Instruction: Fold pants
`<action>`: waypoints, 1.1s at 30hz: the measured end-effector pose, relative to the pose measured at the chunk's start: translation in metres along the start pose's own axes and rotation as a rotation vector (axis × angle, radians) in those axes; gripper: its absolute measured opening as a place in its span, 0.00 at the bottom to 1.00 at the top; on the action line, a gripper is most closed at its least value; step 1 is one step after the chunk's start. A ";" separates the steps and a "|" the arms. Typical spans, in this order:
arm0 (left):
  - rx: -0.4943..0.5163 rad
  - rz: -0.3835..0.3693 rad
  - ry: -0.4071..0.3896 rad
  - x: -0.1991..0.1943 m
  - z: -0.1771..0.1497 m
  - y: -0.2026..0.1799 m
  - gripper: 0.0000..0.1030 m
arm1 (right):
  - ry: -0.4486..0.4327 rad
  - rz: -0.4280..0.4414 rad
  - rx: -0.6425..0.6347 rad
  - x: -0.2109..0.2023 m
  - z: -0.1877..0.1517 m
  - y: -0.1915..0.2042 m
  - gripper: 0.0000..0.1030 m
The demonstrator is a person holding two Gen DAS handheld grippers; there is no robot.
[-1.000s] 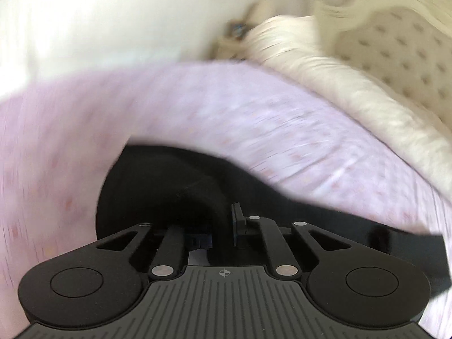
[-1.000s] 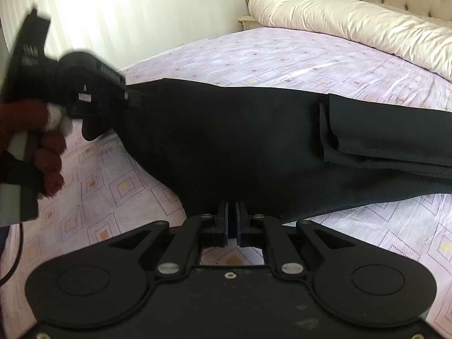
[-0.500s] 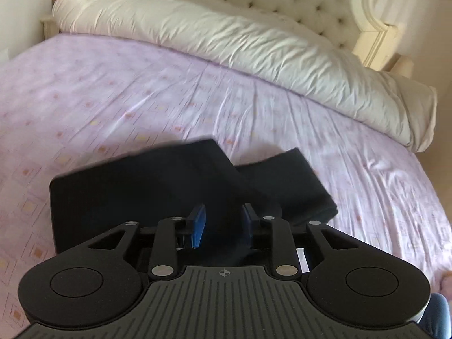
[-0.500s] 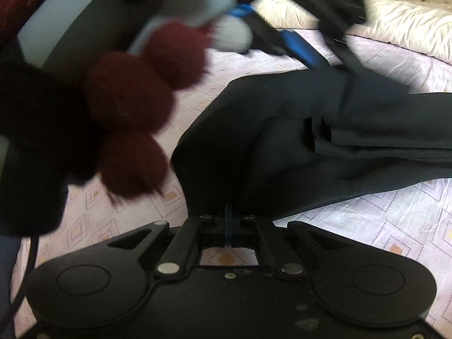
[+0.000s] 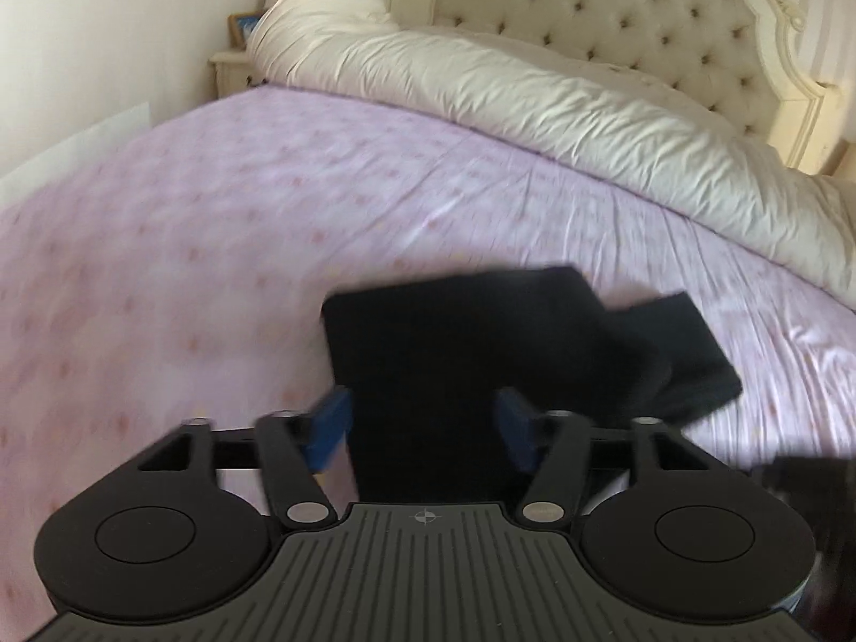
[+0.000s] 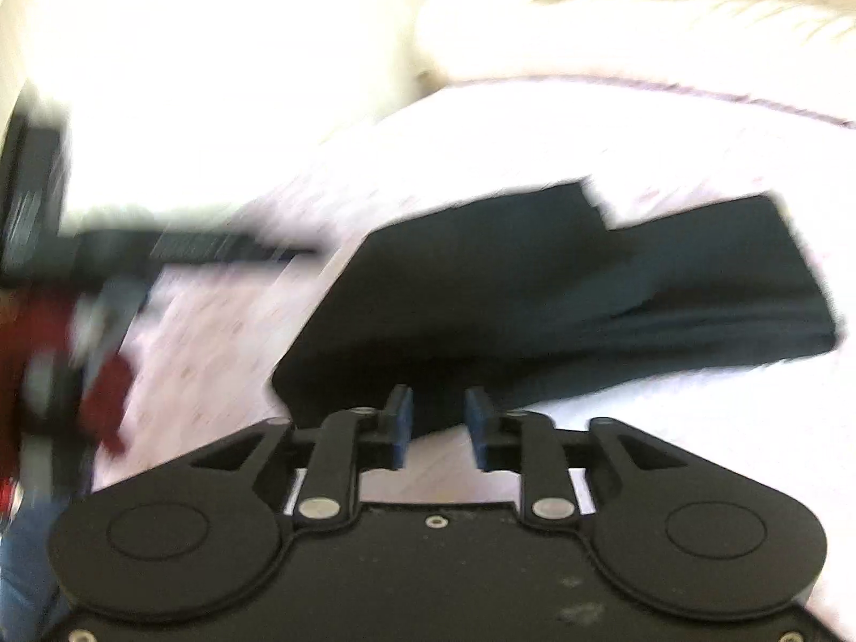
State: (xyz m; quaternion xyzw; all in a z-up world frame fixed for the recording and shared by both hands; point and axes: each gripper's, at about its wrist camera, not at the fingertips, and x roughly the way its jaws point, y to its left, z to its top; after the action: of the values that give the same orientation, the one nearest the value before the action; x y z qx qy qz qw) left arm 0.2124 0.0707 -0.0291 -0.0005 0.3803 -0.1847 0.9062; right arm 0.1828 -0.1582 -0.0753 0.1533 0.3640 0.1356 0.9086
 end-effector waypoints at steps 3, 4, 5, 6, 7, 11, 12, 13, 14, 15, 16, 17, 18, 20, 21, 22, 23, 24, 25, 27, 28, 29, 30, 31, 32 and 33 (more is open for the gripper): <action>-0.002 -0.009 0.008 -0.007 -0.024 -0.004 0.72 | -0.038 -0.054 0.024 -0.005 0.014 -0.017 0.35; 0.000 -0.009 0.018 -0.005 -0.031 -0.008 0.74 | -0.048 -0.067 0.034 -0.005 0.018 -0.022 0.35; -0.001 -0.012 0.026 -0.003 -0.037 -0.011 0.76 | -0.059 -0.078 0.046 -0.005 0.021 -0.026 0.37; -0.008 -0.012 0.030 0.000 -0.040 -0.013 0.82 | -0.070 -0.084 0.058 -0.005 0.024 -0.028 0.39; -0.010 0.004 0.021 0.004 -0.043 -0.015 0.83 | -0.079 -0.088 0.071 -0.004 0.027 -0.032 0.45; -0.042 0.054 0.034 0.017 -0.046 -0.012 0.90 | -0.100 -0.103 0.113 -0.005 0.044 -0.061 0.62; -0.056 0.054 0.037 0.020 -0.048 -0.011 0.90 | -0.101 -0.108 0.125 -0.003 0.047 -0.065 0.63; -0.064 0.057 0.038 0.023 -0.051 -0.009 0.90 | -0.099 -0.117 0.136 0.000 0.052 -0.069 0.65; -0.067 0.059 0.042 0.024 -0.056 -0.007 0.90 | -0.095 -0.120 0.143 0.005 0.058 -0.075 0.66; -0.079 0.050 0.063 0.027 -0.059 -0.004 0.90 | -0.089 -0.124 0.148 0.012 0.062 -0.078 0.67; -0.088 0.043 0.069 0.029 -0.064 -0.001 0.90 | -0.081 -0.126 0.153 0.017 0.065 -0.080 0.67; -0.071 0.045 0.043 0.027 -0.068 -0.002 0.90 | -0.067 -0.124 0.160 0.025 0.069 -0.085 0.68; -0.049 0.049 0.040 0.026 -0.071 -0.004 0.90 | -0.048 -0.112 0.170 0.033 0.072 -0.089 0.68; -0.017 0.061 0.040 0.027 -0.073 -0.008 0.91 | -0.011 -0.090 0.196 0.050 0.078 -0.101 0.69; -0.017 0.063 0.041 0.027 -0.073 -0.008 0.91 | 0.006 -0.080 0.210 0.057 0.080 -0.105 0.69; -0.022 0.063 0.042 0.028 -0.072 -0.008 0.92 | 0.024 -0.071 0.224 0.065 0.079 -0.109 0.69; -0.025 0.060 0.044 0.028 -0.071 -0.008 0.93 | 0.046 -0.061 0.242 0.072 0.079 -0.112 0.69; -0.029 0.057 0.045 0.029 -0.071 -0.008 0.94 | 0.068 -0.053 0.260 0.077 0.077 -0.113 0.69; -0.030 0.054 0.045 0.029 -0.071 -0.008 0.95 | 0.092 -0.036 0.277 0.084 0.076 -0.115 0.71; -0.021 0.054 0.048 0.031 -0.071 -0.009 0.96 | 0.092 0.007 0.279 0.091 0.070 -0.116 0.70; -0.018 0.056 0.049 0.031 -0.072 -0.010 0.96 | 0.095 0.015 0.279 0.092 0.070 -0.114 0.59; -0.019 0.056 0.049 0.030 -0.073 -0.010 0.97 | 0.106 0.008 0.284 0.094 0.070 -0.114 0.40; -0.023 0.057 0.050 0.030 -0.073 -0.010 0.97 | 0.113 -0.006 0.286 0.095 0.069 -0.114 0.32; -0.034 0.057 0.049 0.030 -0.072 -0.010 0.97 | 0.126 -0.002 0.298 0.096 0.071 -0.115 0.21; -0.054 0.055 0.047 0.029 -0.071 -0.009 0.97 | 0.128 0.015 0.314 0.094 0.072 -0.117 0.17; -0.074 0.051 0.043 0.028 -0.070 -0.008 0.97 | 0.116 0.030 0.321 0.089 0.074 -0.116 0.14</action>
State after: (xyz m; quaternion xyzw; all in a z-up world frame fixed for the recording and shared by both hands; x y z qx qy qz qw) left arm 0.1794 0.0632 -0.0974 -0.0204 0.4064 -0.1474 0.9015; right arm 0.3129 -0.2460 -0.1237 0.2938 0.4304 0.0980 0.8478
